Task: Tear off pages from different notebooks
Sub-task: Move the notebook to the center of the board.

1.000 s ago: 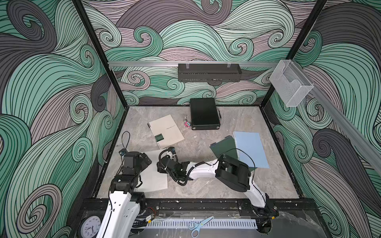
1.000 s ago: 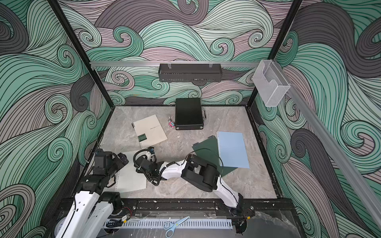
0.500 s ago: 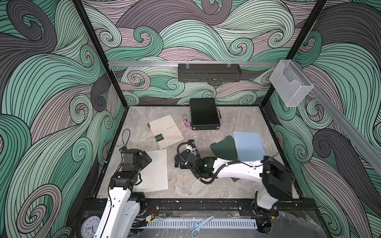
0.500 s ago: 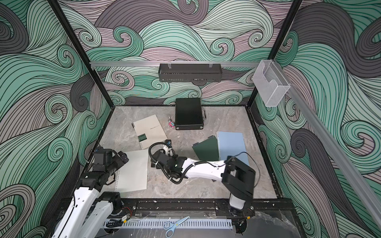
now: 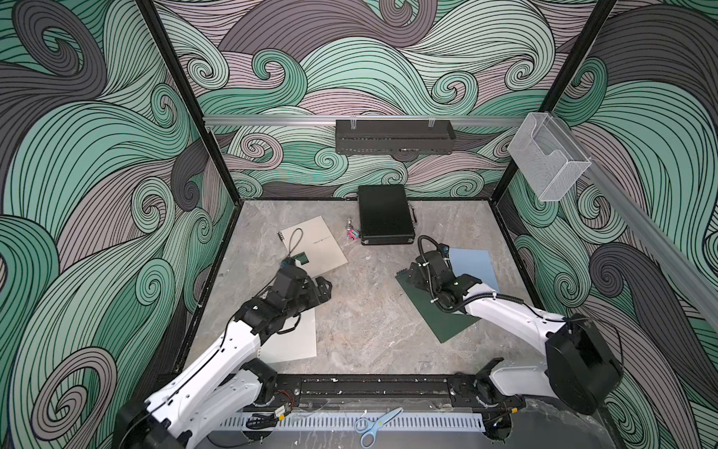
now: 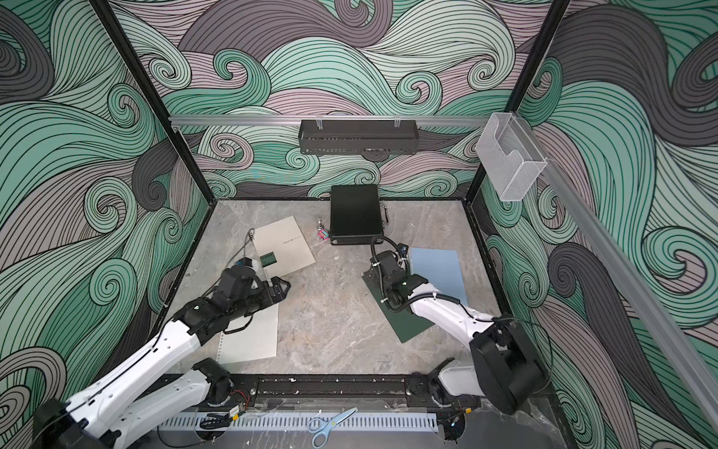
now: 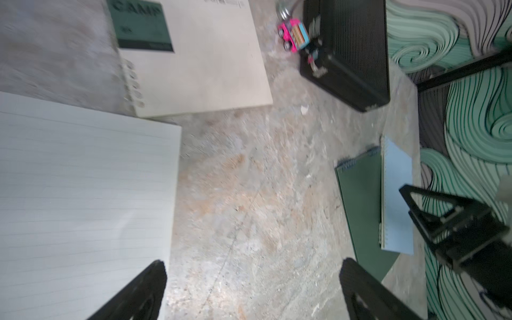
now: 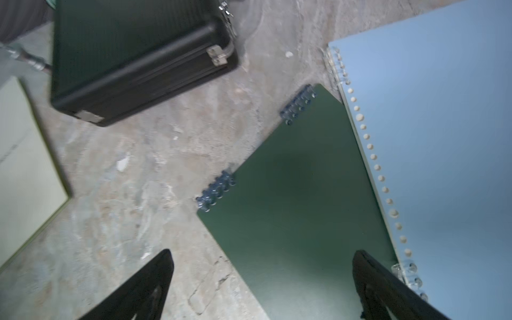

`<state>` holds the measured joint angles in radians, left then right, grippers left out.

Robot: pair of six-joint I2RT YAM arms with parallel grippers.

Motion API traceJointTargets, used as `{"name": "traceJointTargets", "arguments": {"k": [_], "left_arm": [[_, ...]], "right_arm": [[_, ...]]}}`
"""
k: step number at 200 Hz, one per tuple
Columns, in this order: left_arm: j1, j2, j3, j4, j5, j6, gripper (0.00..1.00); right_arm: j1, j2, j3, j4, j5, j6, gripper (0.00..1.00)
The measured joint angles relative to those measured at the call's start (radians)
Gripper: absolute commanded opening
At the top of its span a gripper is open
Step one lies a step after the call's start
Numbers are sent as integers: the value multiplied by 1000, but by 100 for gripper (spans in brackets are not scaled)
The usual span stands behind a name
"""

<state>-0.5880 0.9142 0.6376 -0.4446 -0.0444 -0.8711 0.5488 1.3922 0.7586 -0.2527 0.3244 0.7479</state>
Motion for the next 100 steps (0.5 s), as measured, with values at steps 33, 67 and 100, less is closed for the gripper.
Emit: {"name": "traceJointTargets", "arguments": {"k": [33,67,100], "left_arm": [[-177,270,83,114,-69,-74,96],[-249,510,267,161,-97,-103,95],[-251,631,397,160,-143,-102,95]], "right_arm": [[-72,143,-6,9,-64,-38,95],[-71,174,-38,76,-95,-45,91],[-32,260,12,206,-111,-35,87]]}}
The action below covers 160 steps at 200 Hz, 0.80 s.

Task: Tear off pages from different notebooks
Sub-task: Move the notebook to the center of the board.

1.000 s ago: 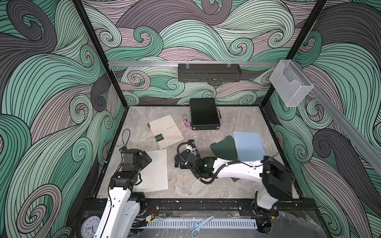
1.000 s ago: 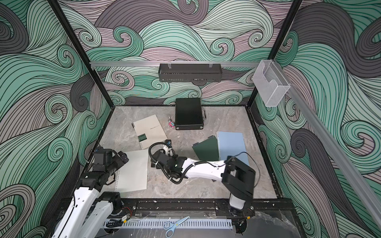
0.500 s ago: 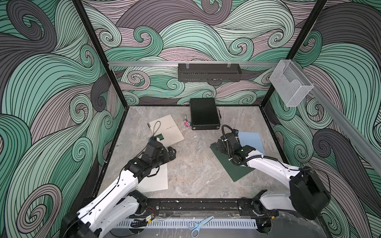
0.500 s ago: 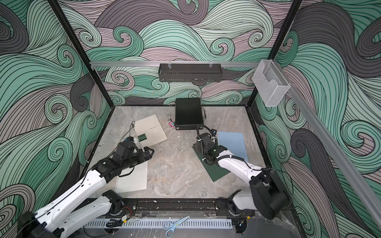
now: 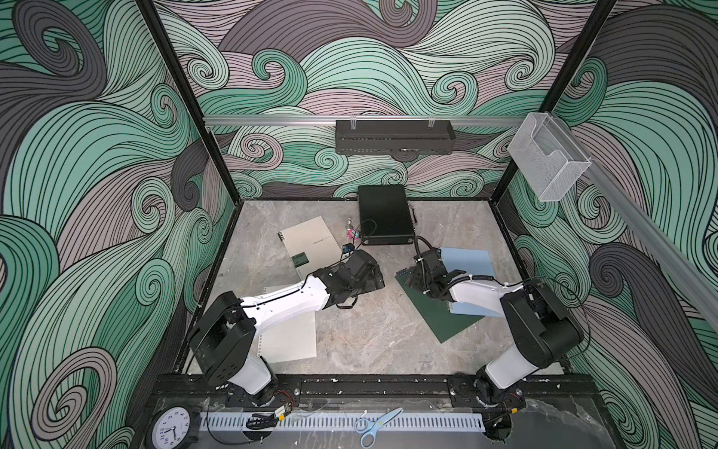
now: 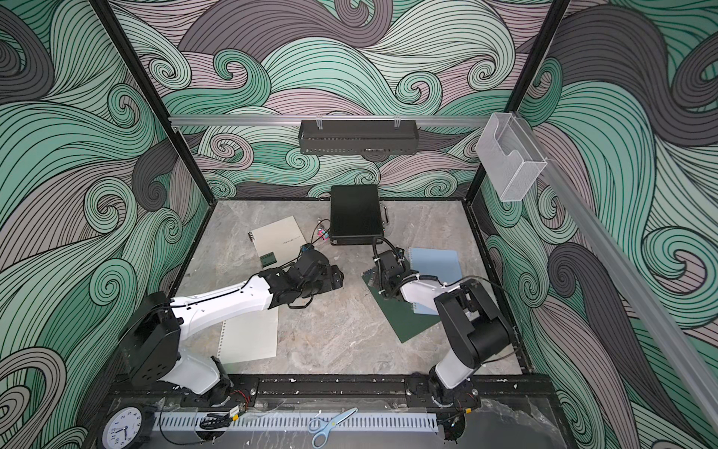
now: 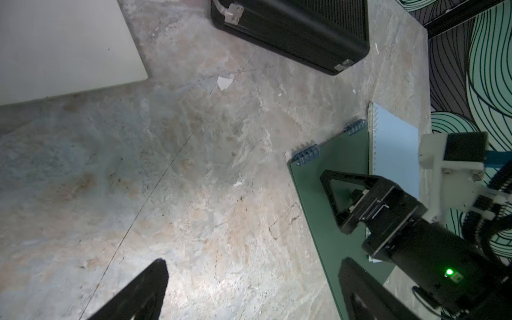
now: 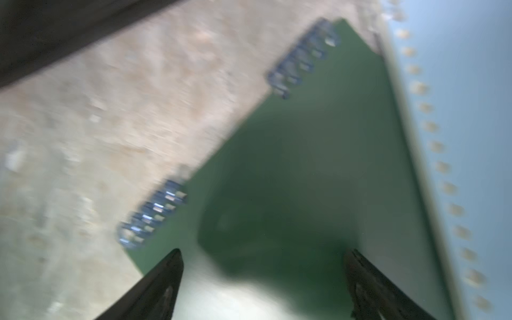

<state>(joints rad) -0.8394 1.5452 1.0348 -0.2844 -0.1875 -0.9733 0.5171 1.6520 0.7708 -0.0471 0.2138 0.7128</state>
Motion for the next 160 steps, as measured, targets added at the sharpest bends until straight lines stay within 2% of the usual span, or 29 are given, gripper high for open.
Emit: {"name": "traceJointTargets", "arguments": {"k": [46,73,114,160], "left_arm": [[66,17,13,-35,-15,8,95],[118,-27,-29,-59,-19,25,95],[153,-103,-57,-82,-18,59,95],[189,-217,-116,-128,-18,92,95]], "right_arm": [[225,63,41,113,-29,60,87],[299,53,40,115,-54,95,87],[307,19,45,18,-89,111,88],[214,68,177,-64,-76,92,86]]}}
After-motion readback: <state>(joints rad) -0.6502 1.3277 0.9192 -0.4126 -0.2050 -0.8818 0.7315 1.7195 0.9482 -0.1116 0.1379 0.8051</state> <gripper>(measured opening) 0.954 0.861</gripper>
